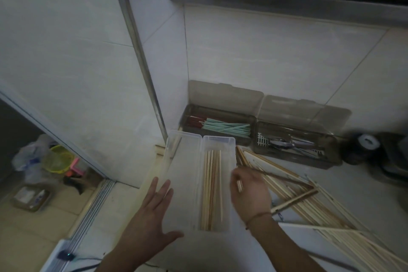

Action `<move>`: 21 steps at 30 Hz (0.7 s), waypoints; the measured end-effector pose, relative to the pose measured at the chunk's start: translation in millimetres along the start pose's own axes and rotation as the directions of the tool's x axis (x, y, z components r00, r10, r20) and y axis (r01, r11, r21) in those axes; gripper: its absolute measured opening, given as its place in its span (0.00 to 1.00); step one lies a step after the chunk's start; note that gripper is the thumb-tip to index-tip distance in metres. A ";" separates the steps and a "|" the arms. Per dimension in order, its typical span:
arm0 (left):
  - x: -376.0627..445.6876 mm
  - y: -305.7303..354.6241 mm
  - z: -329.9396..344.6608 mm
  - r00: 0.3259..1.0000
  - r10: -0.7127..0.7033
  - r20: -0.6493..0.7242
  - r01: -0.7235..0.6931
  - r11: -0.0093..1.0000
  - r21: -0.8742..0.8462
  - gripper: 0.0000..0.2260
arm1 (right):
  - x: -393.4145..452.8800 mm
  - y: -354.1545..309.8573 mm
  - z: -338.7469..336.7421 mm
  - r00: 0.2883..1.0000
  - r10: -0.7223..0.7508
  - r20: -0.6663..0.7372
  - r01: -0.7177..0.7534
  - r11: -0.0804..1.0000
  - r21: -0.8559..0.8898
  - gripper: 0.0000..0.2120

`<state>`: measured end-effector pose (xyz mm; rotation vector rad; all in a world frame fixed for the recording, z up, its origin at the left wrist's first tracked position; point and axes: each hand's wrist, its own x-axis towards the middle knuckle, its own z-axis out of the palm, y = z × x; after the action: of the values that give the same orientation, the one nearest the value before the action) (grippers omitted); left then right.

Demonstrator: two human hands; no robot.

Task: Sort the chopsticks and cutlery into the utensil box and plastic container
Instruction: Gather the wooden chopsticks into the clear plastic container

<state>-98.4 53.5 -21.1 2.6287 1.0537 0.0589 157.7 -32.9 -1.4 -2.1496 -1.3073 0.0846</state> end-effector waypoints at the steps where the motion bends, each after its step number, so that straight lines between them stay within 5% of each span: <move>1: -0.4 1.5 0.5 1.000 -0.001 0.000 0.001 1.000 -0.006 0.50 | -2.3 12.1 -5.6 0.992 0.122 -0.033 -0.122 0.993 0.004 0.05; 3: -2.1 2.3 0.5 1.000 -0.021 0.011 0.021 0.999 -0.028 0.51 | -6.6 29.5 -9.0 0.945 0.311 0.096 -0.295 0.943 -0.154 0.04; 7: -2.5 5.3 -1.2 1.000 -0.024 0.018 0.025 0.997 -0.069 0.53 | -16.2 39.2 -2.6 0.816 0.373 0.442 -0.112 0.851 -0.513 0.12; 16: -2.4 6.6 -5.3 1.000 -0.016 0.021 0.018 0.998 -0.057 0.50 | -18.3 28.0 7.2 0.813 0.353 0.463 0.087 0.712 -0.697 0.18; 21: -2.3 6.2 -5.4 1.000 -0.014 0.028 0.015 0.999 -0.041 0.50 | -16.2 29.8 -8.2 0.798 0.396 0.454 -0.072 0.810 -0.581 0.15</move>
<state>-96.8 49.2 -13.9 2.5779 1.0511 0.0404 175.7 -59.7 -14.7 -2.9375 -1.4773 0.5578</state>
